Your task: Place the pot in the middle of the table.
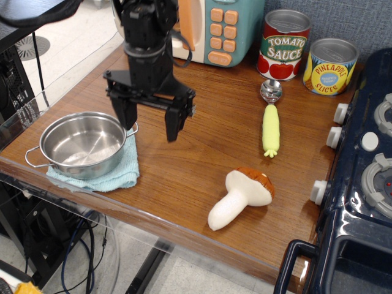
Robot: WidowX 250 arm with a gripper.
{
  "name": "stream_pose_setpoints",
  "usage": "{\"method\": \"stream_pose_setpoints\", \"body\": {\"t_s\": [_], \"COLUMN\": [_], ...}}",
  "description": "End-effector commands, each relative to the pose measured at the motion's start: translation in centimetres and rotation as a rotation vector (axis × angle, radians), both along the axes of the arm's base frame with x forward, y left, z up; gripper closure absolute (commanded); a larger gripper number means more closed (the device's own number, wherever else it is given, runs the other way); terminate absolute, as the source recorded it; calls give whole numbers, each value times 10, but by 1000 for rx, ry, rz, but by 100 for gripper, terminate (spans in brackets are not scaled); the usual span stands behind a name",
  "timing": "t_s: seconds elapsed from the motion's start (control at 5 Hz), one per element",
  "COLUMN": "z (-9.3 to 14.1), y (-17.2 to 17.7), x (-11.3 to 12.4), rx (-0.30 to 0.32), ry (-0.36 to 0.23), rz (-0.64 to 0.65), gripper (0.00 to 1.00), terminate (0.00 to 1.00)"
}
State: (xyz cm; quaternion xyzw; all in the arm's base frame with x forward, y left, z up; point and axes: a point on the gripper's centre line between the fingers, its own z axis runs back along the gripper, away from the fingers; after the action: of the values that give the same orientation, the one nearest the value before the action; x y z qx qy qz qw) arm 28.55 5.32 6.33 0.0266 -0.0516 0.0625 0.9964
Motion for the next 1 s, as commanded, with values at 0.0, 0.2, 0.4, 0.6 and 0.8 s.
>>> {"method": "stream_pose_setpoints", "body": {"t_s": [0.0,0.2,0.4,0.6,0.8], "z": [-4,-10,-19,-26,-26], "y": [20,21,25,27,27], "x": [-11,-14,-15,-16,-16], "rx": [77,111,124,131,138], "ry": [77,126,169,173,178], "rz": [-42,-27,-9,10,18], "gripper": [0,0,0,100,100], "terminate": [0,0,0,0,0]}}
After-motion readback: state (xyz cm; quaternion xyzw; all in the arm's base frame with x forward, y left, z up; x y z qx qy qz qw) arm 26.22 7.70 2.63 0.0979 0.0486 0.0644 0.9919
